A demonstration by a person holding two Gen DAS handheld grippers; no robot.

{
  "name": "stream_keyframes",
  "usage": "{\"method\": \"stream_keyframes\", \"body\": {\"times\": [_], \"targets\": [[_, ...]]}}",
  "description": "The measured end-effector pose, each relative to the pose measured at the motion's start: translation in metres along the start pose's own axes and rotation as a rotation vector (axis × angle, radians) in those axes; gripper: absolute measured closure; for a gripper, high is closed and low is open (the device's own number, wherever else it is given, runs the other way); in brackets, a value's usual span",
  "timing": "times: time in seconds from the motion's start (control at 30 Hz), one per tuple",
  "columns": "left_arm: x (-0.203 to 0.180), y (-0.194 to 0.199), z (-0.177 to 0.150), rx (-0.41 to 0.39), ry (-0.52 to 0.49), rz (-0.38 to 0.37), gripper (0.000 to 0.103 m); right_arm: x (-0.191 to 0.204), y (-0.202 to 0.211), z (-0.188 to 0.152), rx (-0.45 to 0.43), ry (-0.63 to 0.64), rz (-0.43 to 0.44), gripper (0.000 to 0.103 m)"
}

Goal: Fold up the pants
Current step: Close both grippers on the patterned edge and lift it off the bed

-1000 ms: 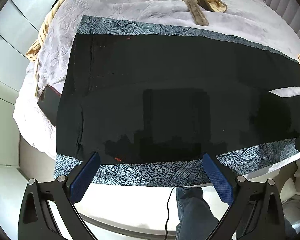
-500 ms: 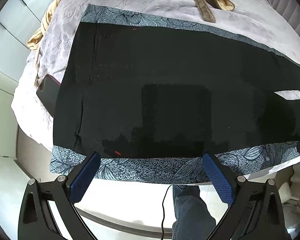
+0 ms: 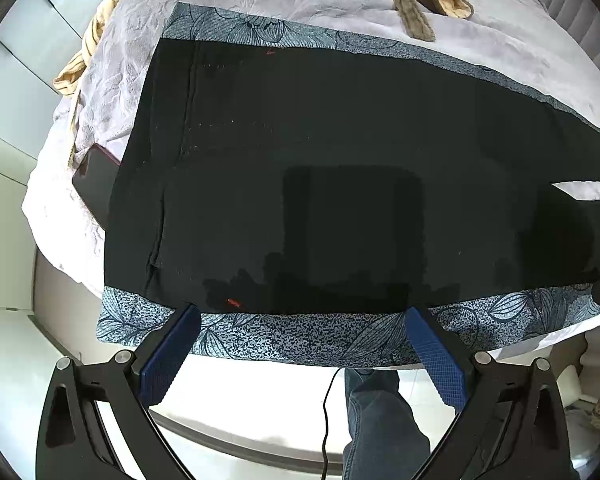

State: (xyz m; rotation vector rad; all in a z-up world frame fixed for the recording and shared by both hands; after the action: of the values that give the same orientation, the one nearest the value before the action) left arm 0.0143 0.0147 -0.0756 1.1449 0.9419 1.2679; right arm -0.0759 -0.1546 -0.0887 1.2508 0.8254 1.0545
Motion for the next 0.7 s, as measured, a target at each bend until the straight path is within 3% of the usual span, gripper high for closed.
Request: {"method": "stream_keyframes", "body": {"times": [0.27, 0.33, 0.47, 0.53, 0.6, 0.63, 0.7], "targets": [[0.009, -0.009, 0.001, -0.006, 0.025, -0.032, 0.0, 0.006, -0.004, 0.004, -0.028, -0.012, 0.11, 0.0], [0.013, -0.011, 0.002, -0.018, 0.036, -0.054, 0.0, 0.012, -0.005, 0.005, -0.048, -0.013, 0.192, 0.0], [0.019, -0.016, 0.001, -0.027, 0.056, -0.122, 0.0, 0.026, -0.014, 0.0, -0.047, -0.027, 0.476, 0.002], [0.021, -0.018, -0.001, -0.031, 0.067, -0.163, 0.001, 0.033, -0.025, -0.012, -0.008, -0.037, 0.602, 0.013], [0.025, -0.019, -0.005, -0.029, 0.093, -0.21, 0.015, 0.037, -0.044, -0.026, 0.064, -0.052, 0.69, 0.045], [0.027, -0.021, -0.006, -0.013, 0.104, -0.228, 0.024, 0.037, -0.055, -0.035, 0.099, -0.067, 0.719, 0.049], [0.033, -0.029, -0.012, 0.034, 0.159, -0.274, 0.024, 0.034, -0.073, -0.049, 0.146, -0.103, 0.753, 0.051]]}}
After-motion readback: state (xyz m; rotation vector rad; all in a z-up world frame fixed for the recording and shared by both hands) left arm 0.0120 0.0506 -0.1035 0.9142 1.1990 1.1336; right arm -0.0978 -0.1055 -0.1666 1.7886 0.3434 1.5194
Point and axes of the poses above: each gripper's, at about its wrist camera, not at the fingertips, and y roughly against the way its jaws point, x to its left, z to its top, the point moved 5 cm from there along -y, roughly the way its jaws point, and after that the axes turned 7 degrees about y, right-handed, at the moved point
